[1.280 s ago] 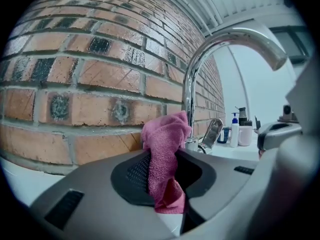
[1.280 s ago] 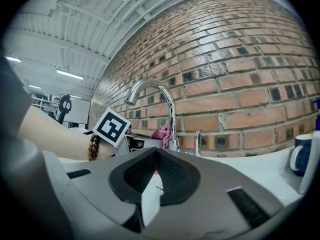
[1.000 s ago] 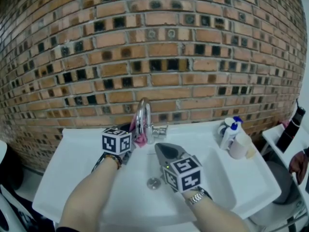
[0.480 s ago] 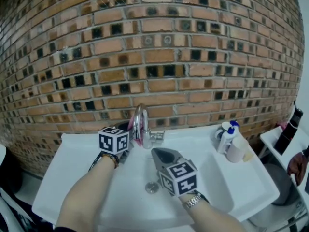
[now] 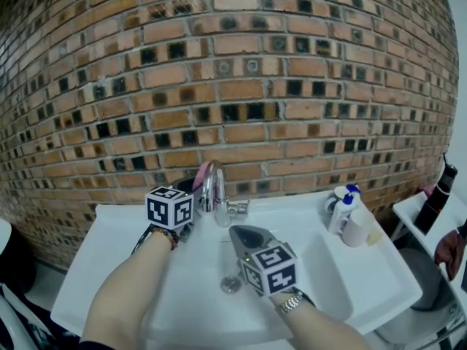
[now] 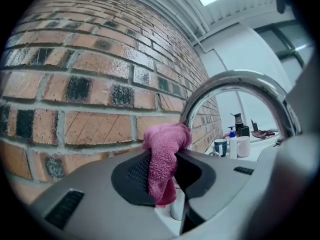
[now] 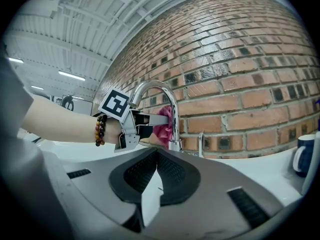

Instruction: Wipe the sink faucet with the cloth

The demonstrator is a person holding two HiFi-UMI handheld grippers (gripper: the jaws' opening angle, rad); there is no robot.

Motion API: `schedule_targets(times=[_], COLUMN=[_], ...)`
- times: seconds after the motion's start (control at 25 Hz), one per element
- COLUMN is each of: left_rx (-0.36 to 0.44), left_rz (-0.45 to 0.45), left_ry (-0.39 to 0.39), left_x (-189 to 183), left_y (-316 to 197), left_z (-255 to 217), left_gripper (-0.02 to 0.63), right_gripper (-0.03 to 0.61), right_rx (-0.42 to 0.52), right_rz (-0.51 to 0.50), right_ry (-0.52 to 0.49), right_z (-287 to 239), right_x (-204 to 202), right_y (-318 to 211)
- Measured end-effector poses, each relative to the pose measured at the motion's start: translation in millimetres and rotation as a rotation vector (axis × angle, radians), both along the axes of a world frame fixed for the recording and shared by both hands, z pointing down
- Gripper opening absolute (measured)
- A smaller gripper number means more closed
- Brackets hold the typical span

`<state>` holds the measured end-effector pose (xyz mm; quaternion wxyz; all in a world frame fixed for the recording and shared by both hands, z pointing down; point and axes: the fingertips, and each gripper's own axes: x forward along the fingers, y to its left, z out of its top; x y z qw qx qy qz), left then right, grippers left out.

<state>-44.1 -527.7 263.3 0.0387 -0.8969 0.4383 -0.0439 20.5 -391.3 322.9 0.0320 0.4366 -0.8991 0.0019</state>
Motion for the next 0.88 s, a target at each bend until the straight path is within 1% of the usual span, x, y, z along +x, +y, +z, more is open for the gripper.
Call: schedule_targets(times=[0.24, 0.88], left_rx=[0.031, 0.118], left_rz=[0.011, 0.024], left_ry=[-0.011, -0.077], left_x=[0.8, 2.7], left_y=[7.8, 31.6], left_z=[-16.1, -49.4], left_gripper=[0.098, 0.097], right_gripper=[0.012, 0.012], right_rx=[0.002, 0.008], right_rz=[-0.001, -0.002], right_ry=[0.000, -0.002], right_z=[-0.2, -0.4], right_x=[-0.4, 0.0], right_y=[-0.3, 0.1])
